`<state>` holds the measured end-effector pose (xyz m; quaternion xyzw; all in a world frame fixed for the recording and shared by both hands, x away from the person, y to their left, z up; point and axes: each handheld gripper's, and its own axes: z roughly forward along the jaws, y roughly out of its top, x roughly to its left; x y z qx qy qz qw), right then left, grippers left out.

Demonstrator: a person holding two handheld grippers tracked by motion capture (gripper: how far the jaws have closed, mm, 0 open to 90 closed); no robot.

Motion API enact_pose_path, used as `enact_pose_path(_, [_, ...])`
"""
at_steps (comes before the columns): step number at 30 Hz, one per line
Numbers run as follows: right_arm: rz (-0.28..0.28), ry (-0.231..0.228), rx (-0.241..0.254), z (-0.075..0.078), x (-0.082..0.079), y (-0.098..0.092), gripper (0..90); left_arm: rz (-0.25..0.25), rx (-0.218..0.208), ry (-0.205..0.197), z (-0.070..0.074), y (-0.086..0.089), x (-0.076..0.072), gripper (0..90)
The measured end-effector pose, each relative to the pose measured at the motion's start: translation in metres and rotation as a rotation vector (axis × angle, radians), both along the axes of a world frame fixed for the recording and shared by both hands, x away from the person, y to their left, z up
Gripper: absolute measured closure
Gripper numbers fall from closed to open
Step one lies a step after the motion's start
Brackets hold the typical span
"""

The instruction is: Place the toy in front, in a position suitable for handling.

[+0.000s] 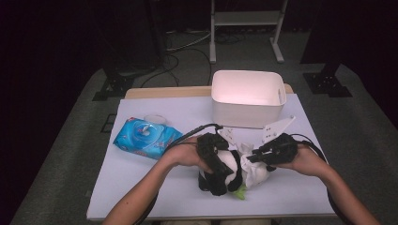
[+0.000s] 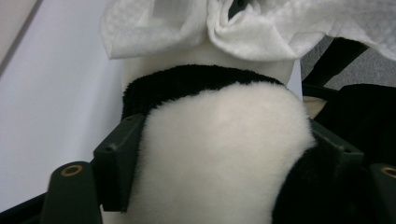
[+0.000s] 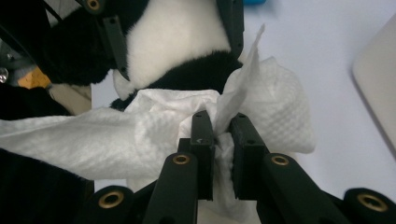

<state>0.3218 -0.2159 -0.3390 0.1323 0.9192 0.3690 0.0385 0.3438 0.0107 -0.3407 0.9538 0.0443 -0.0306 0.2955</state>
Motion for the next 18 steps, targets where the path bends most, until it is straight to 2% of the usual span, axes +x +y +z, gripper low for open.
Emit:
enact_pose_path(4, [0.001,-0.016,0.004,0.01,0.007,-0.001,80.5,-0.018,0.01,-0.01,0.008,-0.001,0.011,27.5])
enact_pose_path(5, [0.0,-0.023,-0.01,0.013,0.01,0.0,80.4,-0.02,0.013,-0.016,0.01,-0.001,0.013,27.6])
enact_pose_path(10, [-0.007,-0.04,-0.018,0.022,0.024,0.003,80.4,-0.028,0.036,-0.063,0.02,-0.004,0.029,27.6])
enact_pose_path(18, [-0.043,-0.014,0.0,0.025,0.054,-0.001,80.4,-0.05,0.051,-0.088,0.029,-0.005,0.061,27.5])
